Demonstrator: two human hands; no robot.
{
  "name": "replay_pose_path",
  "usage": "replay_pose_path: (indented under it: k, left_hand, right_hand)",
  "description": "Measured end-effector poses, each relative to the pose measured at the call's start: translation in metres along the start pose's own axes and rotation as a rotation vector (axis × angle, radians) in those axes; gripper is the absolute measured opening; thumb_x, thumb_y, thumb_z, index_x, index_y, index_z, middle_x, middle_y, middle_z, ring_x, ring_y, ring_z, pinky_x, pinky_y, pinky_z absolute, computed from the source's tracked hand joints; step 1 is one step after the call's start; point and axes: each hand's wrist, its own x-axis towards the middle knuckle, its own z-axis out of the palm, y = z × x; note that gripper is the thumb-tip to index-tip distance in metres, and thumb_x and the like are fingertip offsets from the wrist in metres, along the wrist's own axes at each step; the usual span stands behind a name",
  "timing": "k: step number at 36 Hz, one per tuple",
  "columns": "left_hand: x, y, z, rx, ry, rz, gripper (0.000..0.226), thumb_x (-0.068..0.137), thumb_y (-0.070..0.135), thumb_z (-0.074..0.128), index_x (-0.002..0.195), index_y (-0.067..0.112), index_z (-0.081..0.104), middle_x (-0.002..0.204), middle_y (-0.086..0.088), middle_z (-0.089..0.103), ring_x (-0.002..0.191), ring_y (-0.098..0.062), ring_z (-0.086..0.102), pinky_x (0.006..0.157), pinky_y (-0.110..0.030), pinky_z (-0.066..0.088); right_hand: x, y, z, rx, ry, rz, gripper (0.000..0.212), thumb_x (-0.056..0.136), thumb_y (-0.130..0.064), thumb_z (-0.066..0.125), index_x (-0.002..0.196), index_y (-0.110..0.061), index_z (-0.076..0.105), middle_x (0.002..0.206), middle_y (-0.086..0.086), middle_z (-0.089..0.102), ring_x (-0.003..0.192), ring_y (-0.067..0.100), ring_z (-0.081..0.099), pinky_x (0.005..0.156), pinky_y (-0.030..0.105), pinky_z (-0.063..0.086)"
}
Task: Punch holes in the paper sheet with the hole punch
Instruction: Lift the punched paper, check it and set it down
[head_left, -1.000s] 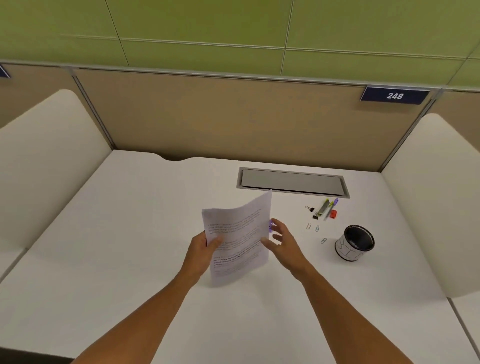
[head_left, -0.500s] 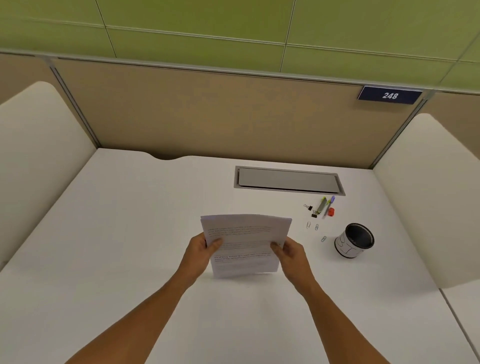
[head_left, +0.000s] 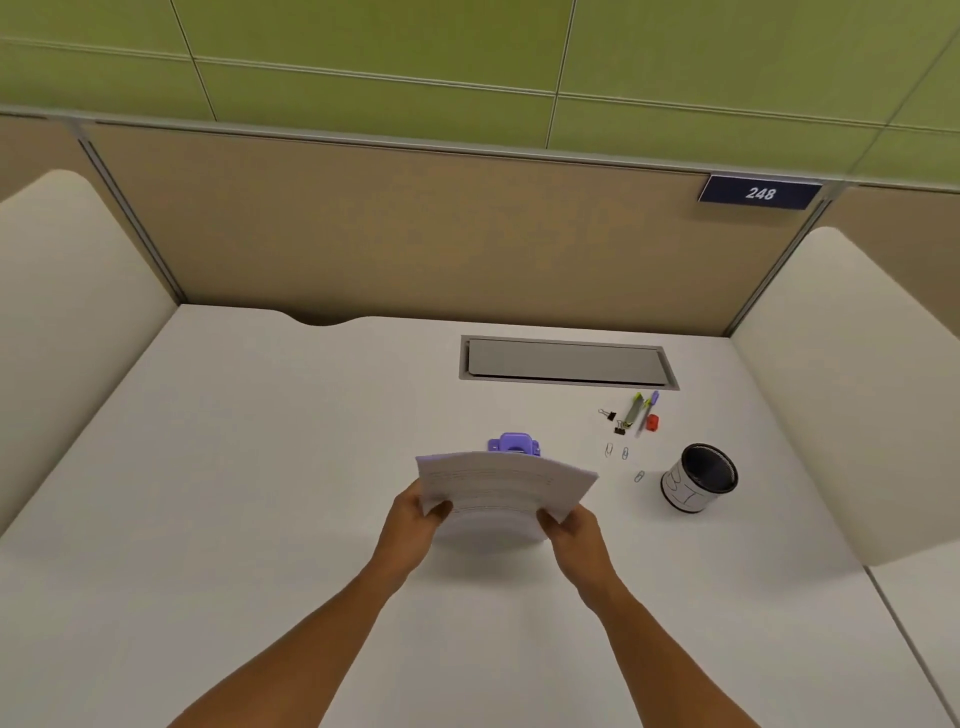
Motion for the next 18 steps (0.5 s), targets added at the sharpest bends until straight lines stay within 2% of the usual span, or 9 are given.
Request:
replay_pose_path:
  k: [3, 6, 10, 13, 15, 18]
  left_hand:
    - [0.0, 0.0, 0.008, -0.013, 0.055, -0.01, 0.027, 0.098, 0.012, 0.055, 0.123, 0.021, 0.06, 0.11, 0.005, 0.067, 0.103, -0.018, 0.061, 0.087, -0.028, 0.044]
    - [0.0, 0.007, 0.012, -0.029, 0.093, 0.018, 0.021, 0.1, 0.016, 0.053, 0.118, 0.023, 0.062, 0.106, 0.01, 0.068, 0.1, -0.01, 0.063, 0.087, -0.028, 0.047]
    - [0.0, 0.013, 0.014, -0.045, 0.12, 0.057, 0.018, 0.099, 0.016, 0.054, 0.115, 0.024, 0.061, 0.106, 0.008, 0.068, 0.1, -0.008, 0.063, 0.084, -0.026, 0.048]
    - [-0.001, 0.008, 0.014, -0.022, 0.116, 0.048, 0.021, 0.098, 0.018, 0.057, 0.118, 0.023, 0.059, 0.106, 0.007, 0.068, 0.099, -0.008, 0.062, 0.08, -0.022, 0.048]
    - [-0.001, -0.003, 0.014, 0.014, 0.102, 0.003, 0.021, 0.098, 0.017, 0.057, 0.119, 0.024, 0.059, 0.106, 0.006, 0.068, 0.1, -0.014, 0.063, 0.085, -0.027, 0.049]
    - [-0.003, -0.014, 0.014, 0.035, 0.102, -0.018, 0.019, 0.099, 0.015, 0.055, 0.108, 0.031, 0.061, 0.102, 0.011, 0.069, 0.1, -0.014, 0.065, 0.084, -0.025, 0.049]
  right_hand:
    - [0.002, -0.001, 0.003, 0.003, 0.023, 0.016, 0.028, 0.102, -0.017, 0.053, 0.128, -0.018, 0.062, 0.117, -0.002, 0.071, 0.11, 0.017, 0.064, 0.093, 0.029, 0.051]
    - [0.003, -0.014, -0.001, 0.002, 0.067, -0.007, 0.022, 0.103, -0.019, 0.05, 0.117, -0.019, 0.067, 0.109, -0.006, 0.073, 0.103, 0.011, 0.066, 0.087, 0.025, 0.051]
    - [0.002, -0.024, -0.007, 0.023, 0.079, -0.037, 0.024, 0.103, -0.016, 0.05, 0.118, -0.024, 0.066, 0.11, -0.013, 0.071, 0.104, 0.001, 0.064, 0.085, 0.018, 0.047]
    - [0.004, -0.015, -0.008, -0.012, 0.062, -0.01, 0.025, 0.103, -0.02, 0.051, 0.124, -0.021, 0.064, 0.115, -0.006, 0.071, 0.108, 0.009, 0.064, 0.091, 0.026, 0.048]
    - [0.005, -0.006, -0.008, -0.054, 0.02, 0.038, 0.03, 0.102, -0.022, 0.052, 0.132, -0.019, 0.06, 0.12, -0.001, 0.069, 0.112, 0.017, 0.063, 0.097, 0.032, 0.049]
    - [0.008, 0.001, -0.011, -0.079, -0.005, 0.069, 0.03, 0.102, -0.024, 0.052, 0.131, -0.02, 0.06, 0.121, -0.001, 0.068, 0.112, 0.018, 0.062, 0.101, 0.037, 0.05]
